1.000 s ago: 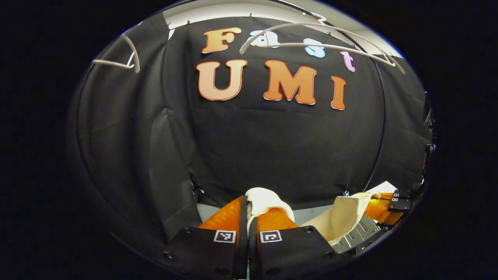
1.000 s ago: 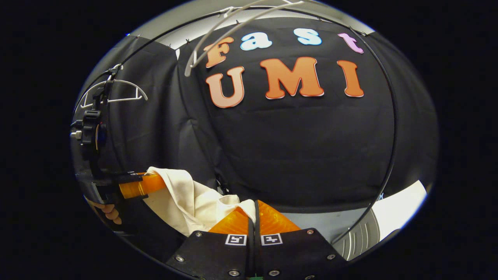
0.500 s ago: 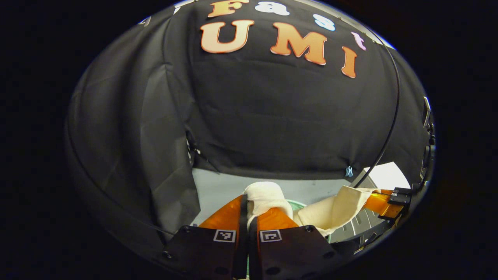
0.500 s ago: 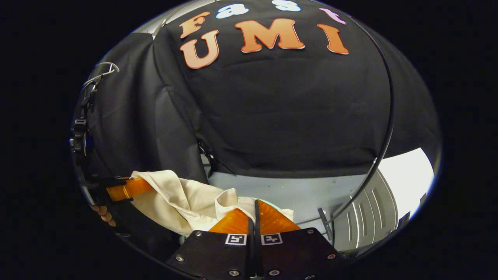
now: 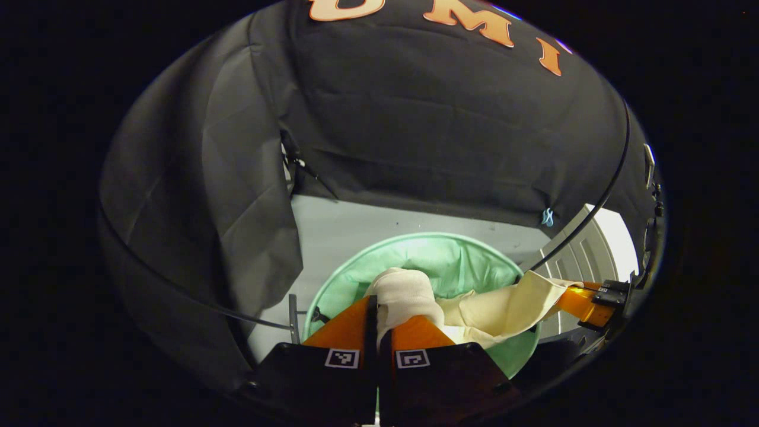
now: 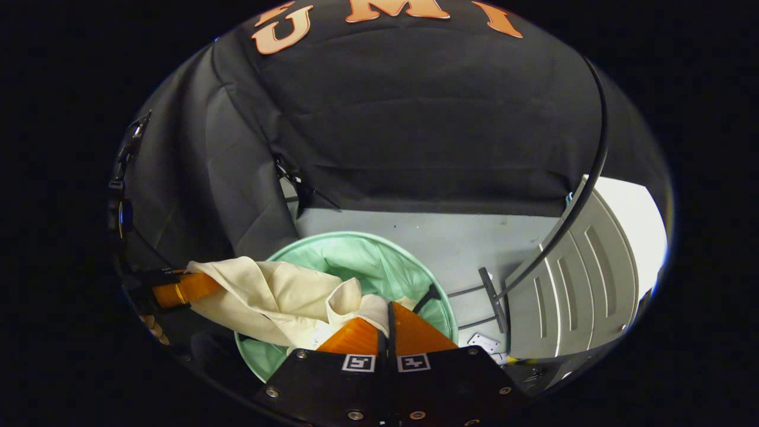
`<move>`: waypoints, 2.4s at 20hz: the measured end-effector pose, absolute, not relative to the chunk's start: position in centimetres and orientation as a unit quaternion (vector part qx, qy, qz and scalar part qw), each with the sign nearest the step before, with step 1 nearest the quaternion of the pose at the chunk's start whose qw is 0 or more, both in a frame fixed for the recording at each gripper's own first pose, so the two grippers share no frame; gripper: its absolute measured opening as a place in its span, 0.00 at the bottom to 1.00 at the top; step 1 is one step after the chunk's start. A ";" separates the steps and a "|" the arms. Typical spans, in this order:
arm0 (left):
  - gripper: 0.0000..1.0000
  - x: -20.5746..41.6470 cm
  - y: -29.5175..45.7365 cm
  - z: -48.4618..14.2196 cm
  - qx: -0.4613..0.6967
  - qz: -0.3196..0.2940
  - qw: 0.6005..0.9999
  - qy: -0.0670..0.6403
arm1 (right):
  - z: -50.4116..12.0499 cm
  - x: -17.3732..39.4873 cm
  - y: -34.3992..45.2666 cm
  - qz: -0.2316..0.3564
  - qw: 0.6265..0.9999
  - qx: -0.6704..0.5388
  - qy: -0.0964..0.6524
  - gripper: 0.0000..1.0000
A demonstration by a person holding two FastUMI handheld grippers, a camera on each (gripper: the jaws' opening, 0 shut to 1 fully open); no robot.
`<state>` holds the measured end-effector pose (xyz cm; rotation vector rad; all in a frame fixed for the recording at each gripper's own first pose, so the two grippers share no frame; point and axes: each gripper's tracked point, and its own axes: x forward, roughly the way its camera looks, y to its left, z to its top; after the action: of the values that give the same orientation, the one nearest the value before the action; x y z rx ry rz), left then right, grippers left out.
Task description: Grasp the clothes on the hanger with both hands and then place them into the laundry hamper below.
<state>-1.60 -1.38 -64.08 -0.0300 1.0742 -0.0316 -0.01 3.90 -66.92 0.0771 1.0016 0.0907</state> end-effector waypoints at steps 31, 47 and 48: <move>0.52 -10.9 -2.5 -73.9 -0.014 -0.004 0.758 0.652 | -75.8 -5.8 5.0 0.044 0.805 0.034 0.590 0.55; 0.96 -7.5 -3.4 -65.8 0.016 -0.009 0.819 0.573 | -68.5 -3.7 1.8 0.007 0.850 0.001 0.527 0.94; 0.96 -7.0 -3.7 -64.9 0.017 -0.012 0.824 0.566 | -67.4 -3.2 1.7 0.006 0.855 0.002 0.518 0.94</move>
<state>-7.00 -3.69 -64.93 0.0360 1.2031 -0.0257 -3.17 1.73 -67.39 0.0044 1.0886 0.0135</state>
